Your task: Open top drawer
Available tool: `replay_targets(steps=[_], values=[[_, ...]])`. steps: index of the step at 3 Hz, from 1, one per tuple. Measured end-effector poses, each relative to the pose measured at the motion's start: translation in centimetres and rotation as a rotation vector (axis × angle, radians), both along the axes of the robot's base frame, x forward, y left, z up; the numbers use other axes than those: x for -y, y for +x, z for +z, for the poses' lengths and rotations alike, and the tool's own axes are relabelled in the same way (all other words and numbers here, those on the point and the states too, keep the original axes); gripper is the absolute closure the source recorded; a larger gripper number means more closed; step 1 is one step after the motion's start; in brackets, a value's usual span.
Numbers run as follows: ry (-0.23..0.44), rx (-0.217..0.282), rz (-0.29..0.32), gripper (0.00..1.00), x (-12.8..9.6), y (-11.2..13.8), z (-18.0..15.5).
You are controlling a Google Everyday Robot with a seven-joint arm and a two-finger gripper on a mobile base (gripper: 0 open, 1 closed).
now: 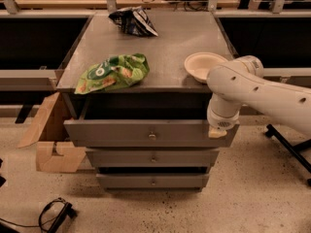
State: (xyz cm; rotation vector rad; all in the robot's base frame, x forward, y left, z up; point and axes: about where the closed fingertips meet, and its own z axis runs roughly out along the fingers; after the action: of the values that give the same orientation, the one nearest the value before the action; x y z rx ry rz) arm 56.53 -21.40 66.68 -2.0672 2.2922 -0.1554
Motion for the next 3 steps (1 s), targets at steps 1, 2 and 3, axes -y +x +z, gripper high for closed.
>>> replay_targets(steps=[1,2,3], values=[[0.0,0.0,0.0,0.86,0.0,0.24,0.66],[0.0,0.0,0.0,0.62,0.0,0.25,1.12],[0.0,0.0,0.0,0.39,0.0,0.25,1.12]])
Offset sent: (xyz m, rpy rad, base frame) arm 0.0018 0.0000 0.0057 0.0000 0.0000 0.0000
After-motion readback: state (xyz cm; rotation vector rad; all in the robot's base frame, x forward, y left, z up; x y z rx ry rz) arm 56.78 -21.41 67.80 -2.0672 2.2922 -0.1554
